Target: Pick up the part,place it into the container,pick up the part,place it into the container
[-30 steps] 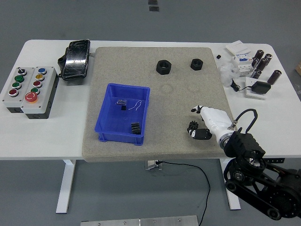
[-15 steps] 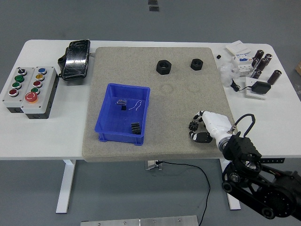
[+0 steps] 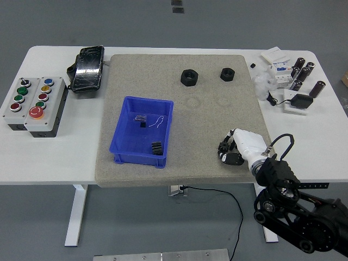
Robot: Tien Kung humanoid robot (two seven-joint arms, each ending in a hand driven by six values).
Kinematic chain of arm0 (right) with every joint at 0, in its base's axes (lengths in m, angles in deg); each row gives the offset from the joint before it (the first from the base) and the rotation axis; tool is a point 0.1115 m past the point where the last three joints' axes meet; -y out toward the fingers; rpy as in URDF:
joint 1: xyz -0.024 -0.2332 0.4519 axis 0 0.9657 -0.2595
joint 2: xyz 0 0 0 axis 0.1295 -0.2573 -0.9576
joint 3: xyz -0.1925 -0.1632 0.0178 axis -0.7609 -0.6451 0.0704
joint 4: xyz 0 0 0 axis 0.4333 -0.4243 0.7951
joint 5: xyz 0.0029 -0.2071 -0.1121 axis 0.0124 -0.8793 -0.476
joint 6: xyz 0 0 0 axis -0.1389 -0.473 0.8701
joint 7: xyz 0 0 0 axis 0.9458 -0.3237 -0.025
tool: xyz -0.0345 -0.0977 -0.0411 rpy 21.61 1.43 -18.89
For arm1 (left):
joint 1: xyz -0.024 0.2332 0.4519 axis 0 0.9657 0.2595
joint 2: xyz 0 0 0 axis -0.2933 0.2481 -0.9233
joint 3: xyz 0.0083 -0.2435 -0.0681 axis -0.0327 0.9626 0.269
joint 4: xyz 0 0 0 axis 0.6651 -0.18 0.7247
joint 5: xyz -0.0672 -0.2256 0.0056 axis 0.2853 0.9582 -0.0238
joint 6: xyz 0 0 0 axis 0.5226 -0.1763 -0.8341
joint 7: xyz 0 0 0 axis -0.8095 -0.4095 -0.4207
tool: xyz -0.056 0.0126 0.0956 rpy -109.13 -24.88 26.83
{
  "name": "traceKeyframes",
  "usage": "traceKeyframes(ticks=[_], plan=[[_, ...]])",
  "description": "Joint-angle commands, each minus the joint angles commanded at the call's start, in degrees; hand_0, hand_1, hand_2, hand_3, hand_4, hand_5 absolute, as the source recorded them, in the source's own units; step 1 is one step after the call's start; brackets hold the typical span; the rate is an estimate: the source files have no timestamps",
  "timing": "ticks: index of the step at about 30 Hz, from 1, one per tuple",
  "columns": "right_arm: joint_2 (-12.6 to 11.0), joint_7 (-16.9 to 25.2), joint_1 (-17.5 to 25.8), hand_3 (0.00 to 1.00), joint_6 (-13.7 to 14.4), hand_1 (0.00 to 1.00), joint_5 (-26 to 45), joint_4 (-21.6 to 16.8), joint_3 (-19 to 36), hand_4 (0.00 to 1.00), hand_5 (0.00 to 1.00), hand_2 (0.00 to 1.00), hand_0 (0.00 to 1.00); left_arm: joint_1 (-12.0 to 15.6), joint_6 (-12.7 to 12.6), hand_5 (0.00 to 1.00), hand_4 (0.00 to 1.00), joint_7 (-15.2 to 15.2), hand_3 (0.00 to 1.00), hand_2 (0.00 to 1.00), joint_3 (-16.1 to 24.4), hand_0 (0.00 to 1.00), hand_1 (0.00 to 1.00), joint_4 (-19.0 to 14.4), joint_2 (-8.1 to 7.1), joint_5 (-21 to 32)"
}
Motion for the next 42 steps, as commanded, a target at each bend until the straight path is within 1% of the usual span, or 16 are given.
traceKeyframes(ticks=[4, 5, 8, 13, 16, 17, 22, 23, 25, 26, 28, 29, 34, 35, 39, 42], plan=[[0.1, 0.0, -0.2, 0.416, 0.8, 0.457, -0.4, 0.0, 0.2, 0.557, 0.141, 0.383, 0.277, -0.1, 0.0, 0.402, 0.655, 0.0, 0.608, 0.535, -0.1, 0.630, 0.552, 0.0, 0.02, 0.1], [0.1, 0.0, -0.2, 0.401, 1.0, 0.463, -0.4, 0.0, 0.2, 0.536, 0.134, 0.378, 0.278, -0.1, 0.0, 0.400, 0.655, 0.1, 0.608, 0.535, -0.1, 0.630, 0.552, 0.0, 0.03, 0.1], [0.2, 0.0, -0.6, 0.401, 1.4, 0.463, -0.5, -0.3, 0.5, 0.536, 0.134, 0.378, 0.278, -0.1, 0.0, 0.400, 0.655, 0.0, 0.608, 0.535, -0.1, 0.630, 0.552, 0.0, 0.05, 0.2], [1.2, 0.0, -2.8, 0.399, 2.0, 0.471, -1.1, -1.0, 0.6, 0.529, 0.138, 0.379, 0.279, 0.0, -0.1, 0.399, 0.654, -0.1, 0.609, 0.536, 0.1, 0.630, 0.552, 0.0, 0.08, 0.1], [3.2, 0.0, -5.6, 0.399, 2.9, 0.471, -1.4, -1.4, -0.6, 0.529, 0.138, 0.379, 0.279, 0.0, 0.0, 0.399, 0.654, -0.1, 0.609, 0.536, 0.2, 0.630, 0.552, 0.0, 0.09, -0.1], [3.9, 0.0, -6.3, 0.404, 3.3, 0.477, -1.6, -1.4, -1.1, 0.529, 0.137, 0.391, 0.296, -0.1, 0.0, 0.399, 0.655, -0.1, 0.608, 0.535, 0.2, 0.630, 0.552, 0.0, 0.10, -0.1], [9.1, 0.0, -11.5, 0.404, 5.2, 0.477, -3.7, -0.9, -6.0, 0.529, 0.137, 0.391, 0.296, -0.2, 0.0, 0.399, 0.655, -0.2, 0.608, 0.535, 0.3, 0.630, 0.552, 0.0, 0.14, -0.3], [10.1, 0.0, -12.3, 0.575, 5.5, 0.536, -3.8, -0.7, -7.0, 0.526, 0.151, 0.579, 0.377, -0.2, 0.0, 0.398, 0.655, -0.2, 0.609, 0.536, 0.3, 0.631, 0.553, 0.0, 0.15, -0.4], [12.1, 0.0, -14.0, 0.575, 5.8, 0.536, -3.5, 0.0, -9.2, 0.526, 0.151, 0.579, 0.377, -0.2, 0.0, 0.398, 0.655, -0.3, 0.609, 0.536, 0.3, 0.631, 0.553, 0.0, 0.15, -0.4], [13.0, 0.0, -14.8, 0.575, 5.5, 0.536, -3.2, 0.3, -10.3, 0.526, 0.151, 0.579, 0.377, -0.2, 0.0, 0.398, 0.655, -0.3, 0.609, 0.536, 0.3, 0.631, 0.553, 0.0, 0.15, -0.4], [14.2, 0.0, -15.8, 0.575, 4.9, 0.536, -2.5, 0.7, -12.2, 0.526, 0.151, 0.579, 0.377, -0.2, 0.1, 0.398, 0.655, -0.3, 0.609, 0.536, 0.3, 0.631, 0.553, 0.0, 0.15, -0.4], [14.6, 0.0, -16.4, 0.720, 4.2, 0.781, -1.7, 0.9, -13.1, 0.599, 0.287, 0.846, 0.652, -0.3, 0.1, 0.397, 0.655, -0.3, 0.609, 0.535, 0.3, 0.631, 0.552, 0.0, 0.14, -0.5], [15.5, 0.0, -17.5, 0.720, 1.8, 0.781, 0.3, 1.6, -14.3, 0.599, 0.287, 0.846, 0.652, -0.2, 0.1, 0.397, 0.655, -0.5, 0.609, 0.535, 0.5, 0.631, 0.552, 0.0, 0.10, -0.7], [15.6, 0.0, -17.5, 0.775, 1.6, 0.859, 0.6, 1.8, -14.4, 0.641, 0.297, 0.905, 0.735, -0.2, 0.1, 0.397, 0.655, -0.5, 0.609, 0.535, 0.5, 0.631, 0.553, 0.0, 0.12, -0.8], [16.1, 0.0, -17.2, 0.775, 1.7, 0.859, 1.8, 2.4, -14.6, 0.641, 0.297, 0.905, 0.735, -0.2, 0.1, 0.397, 0.655, -0.5, 0.609, 0.535, 0.6, 0.631, 0.553, 0.0, 0.23, -0.9], [16.2, 0.0, -16.8, 0.767, 2.6, 0.861, 1.7, 2.5, -14.3, 0.637, 0.285, 0.896, 0.740, -0.2, 0.1, 0.398, 0.655, -0.4, 0.609, 0.535, 0.6, 0.631, 0.554, 0.0, 0.27, -0.8]])
